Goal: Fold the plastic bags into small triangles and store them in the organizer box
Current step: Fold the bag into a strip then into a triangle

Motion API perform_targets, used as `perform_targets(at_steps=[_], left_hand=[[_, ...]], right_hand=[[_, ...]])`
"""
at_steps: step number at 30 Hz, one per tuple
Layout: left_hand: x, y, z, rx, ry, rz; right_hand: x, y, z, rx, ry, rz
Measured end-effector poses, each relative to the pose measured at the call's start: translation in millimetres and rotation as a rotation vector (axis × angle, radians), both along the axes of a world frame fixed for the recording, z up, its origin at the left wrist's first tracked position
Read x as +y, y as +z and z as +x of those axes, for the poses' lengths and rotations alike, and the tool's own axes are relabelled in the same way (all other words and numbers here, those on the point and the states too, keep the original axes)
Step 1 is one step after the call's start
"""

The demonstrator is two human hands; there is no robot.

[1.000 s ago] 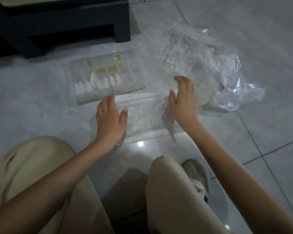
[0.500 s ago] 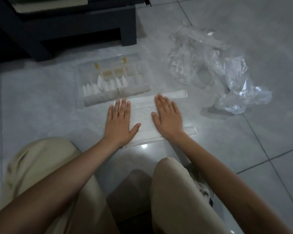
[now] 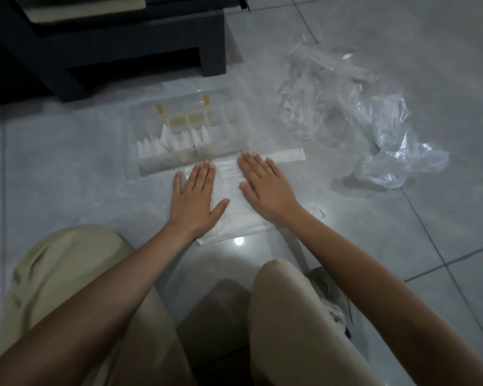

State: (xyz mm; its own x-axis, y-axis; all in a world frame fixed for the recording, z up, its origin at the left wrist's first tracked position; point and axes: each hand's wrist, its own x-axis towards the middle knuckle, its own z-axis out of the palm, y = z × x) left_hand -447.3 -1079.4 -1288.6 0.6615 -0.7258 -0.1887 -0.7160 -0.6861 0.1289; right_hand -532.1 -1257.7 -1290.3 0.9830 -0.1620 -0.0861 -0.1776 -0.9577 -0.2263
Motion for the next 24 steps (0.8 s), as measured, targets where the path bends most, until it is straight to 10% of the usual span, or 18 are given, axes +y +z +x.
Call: perform_targets(at_steps=[7, 14, 24], left_hand=[[14, 10, 13, 0.082, -0.026, 0.176], [4, 3, -34, -0.042, -0.369, 0.034], [28, 1, -27, -0.044, -0.548, 0.020]], right_hand=[[-47, -5, -44, 0.015, -0.560, -0.015], [-27, -4, -76, 0.006, -0.102, -0.088], [-63, 1, -110, -0.026, -0.393, -0.018]])
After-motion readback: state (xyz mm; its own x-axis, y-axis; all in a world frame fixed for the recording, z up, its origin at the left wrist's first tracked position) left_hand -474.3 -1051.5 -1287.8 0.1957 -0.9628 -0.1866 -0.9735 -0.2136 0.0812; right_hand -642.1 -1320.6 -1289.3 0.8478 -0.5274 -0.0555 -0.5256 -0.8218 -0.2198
